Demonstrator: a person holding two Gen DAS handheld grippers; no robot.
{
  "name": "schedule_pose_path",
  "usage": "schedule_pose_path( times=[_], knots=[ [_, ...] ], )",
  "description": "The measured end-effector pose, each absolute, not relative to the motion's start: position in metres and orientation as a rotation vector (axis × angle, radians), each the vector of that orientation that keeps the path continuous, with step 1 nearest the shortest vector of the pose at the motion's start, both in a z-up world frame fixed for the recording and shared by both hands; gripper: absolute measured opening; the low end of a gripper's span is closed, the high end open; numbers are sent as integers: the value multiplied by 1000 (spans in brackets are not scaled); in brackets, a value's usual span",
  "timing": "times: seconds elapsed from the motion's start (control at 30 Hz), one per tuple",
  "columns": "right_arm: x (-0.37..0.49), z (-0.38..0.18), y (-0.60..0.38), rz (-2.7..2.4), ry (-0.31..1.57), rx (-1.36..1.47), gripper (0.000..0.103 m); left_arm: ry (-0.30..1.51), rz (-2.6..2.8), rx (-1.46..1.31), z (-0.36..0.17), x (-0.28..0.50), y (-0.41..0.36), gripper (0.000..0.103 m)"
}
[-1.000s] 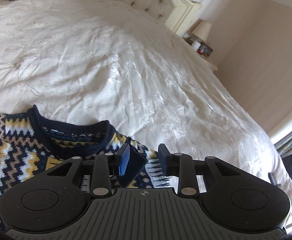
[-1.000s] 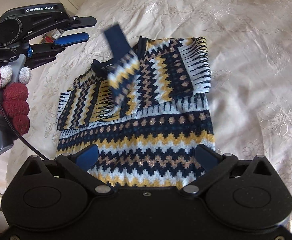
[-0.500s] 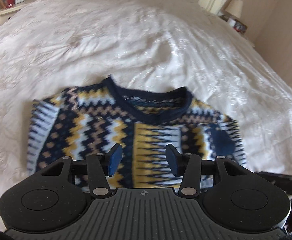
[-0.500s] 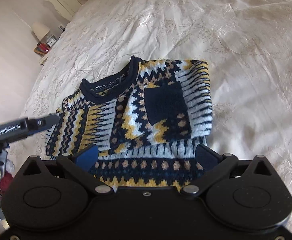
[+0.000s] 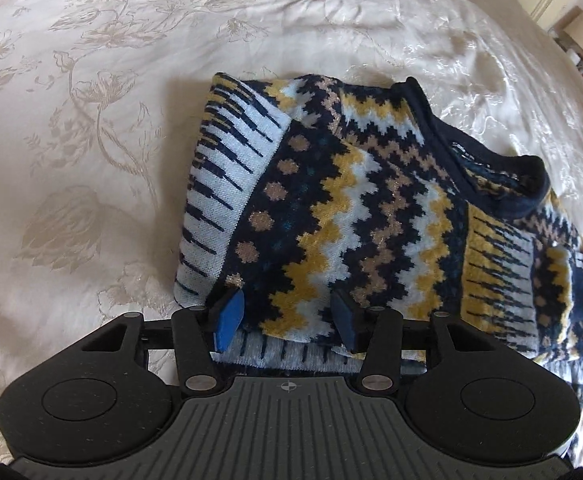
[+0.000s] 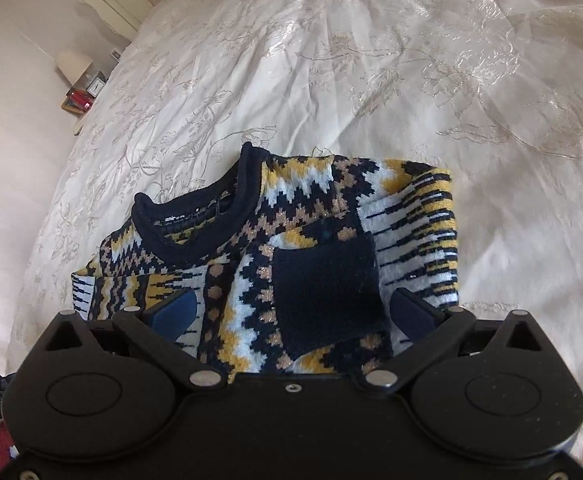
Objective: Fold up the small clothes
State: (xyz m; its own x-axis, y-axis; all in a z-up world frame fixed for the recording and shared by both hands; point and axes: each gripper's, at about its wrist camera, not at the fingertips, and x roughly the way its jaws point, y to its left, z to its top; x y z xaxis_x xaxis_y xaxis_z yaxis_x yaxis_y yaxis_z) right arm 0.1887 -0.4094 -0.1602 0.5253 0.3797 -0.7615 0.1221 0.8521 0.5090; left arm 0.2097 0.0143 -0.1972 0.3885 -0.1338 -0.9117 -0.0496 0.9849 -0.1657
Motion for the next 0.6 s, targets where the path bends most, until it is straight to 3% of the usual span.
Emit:
schedule_pose_path(
  times=[0.2,0.6],
  knots=[
    [206,-182,-411,212,1075,590,103,1161,-65,-176,-200,208,13,54],
    [216,-186,-409,113,1156,643,102,1164,-78,-150,-197,208,11,55]
  ],
)
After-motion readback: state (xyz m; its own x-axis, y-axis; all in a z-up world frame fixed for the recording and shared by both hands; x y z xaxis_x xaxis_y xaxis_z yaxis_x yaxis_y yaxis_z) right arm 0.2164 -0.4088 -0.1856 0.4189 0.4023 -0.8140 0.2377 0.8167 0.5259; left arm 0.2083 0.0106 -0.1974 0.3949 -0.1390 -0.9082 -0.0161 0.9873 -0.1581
